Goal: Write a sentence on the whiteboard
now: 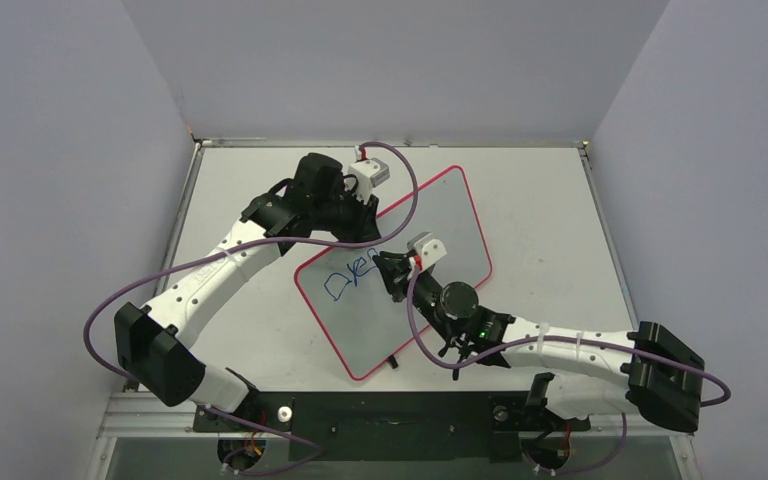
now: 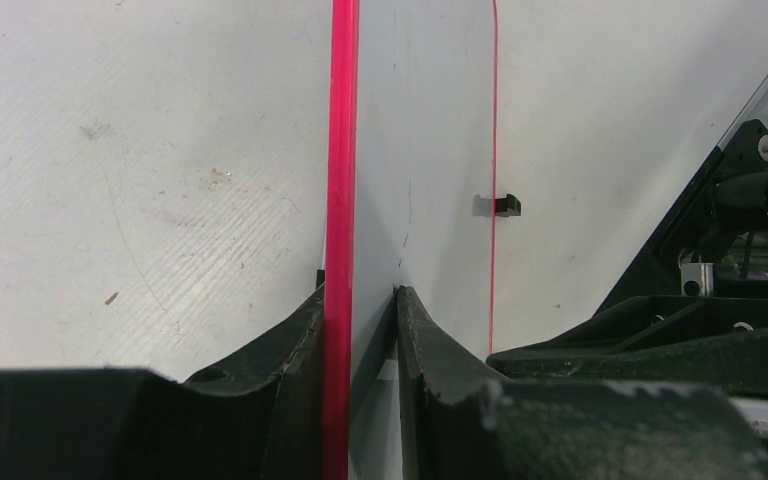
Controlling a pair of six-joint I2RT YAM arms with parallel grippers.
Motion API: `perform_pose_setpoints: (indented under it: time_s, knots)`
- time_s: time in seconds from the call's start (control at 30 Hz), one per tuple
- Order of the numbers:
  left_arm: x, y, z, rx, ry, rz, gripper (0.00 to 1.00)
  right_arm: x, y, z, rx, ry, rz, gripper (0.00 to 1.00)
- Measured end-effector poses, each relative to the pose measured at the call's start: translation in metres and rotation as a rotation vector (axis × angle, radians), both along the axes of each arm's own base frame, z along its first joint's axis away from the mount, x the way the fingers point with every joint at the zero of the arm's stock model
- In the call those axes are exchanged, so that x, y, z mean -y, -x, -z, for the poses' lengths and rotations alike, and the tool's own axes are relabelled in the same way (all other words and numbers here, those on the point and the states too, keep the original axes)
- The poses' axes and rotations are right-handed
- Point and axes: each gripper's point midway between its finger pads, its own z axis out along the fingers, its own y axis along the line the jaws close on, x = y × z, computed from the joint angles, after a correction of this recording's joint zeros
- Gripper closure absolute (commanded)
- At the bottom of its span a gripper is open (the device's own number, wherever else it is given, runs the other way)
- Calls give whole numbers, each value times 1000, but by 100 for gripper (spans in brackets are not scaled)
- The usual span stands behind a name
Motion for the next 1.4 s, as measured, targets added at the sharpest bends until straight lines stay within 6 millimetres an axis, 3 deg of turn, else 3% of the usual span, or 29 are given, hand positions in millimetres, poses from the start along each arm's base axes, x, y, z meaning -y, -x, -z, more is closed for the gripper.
perform_pose_setpoints:
  time_s: [0.47, 1.03, 1.4]
  knots:
    - [0, 0, 0, 0, 0, -1, 100, 11, -2, 9, -25, -1, 47, 100]
    - [0, 1, -1, 2, 1, 0, 100, 4, -15, -16, 20, 30, 90, 100]
    - [0, 0, -1, 3, 0, -2, 100, 3, -16, -16, 25, 35, 91, 100]
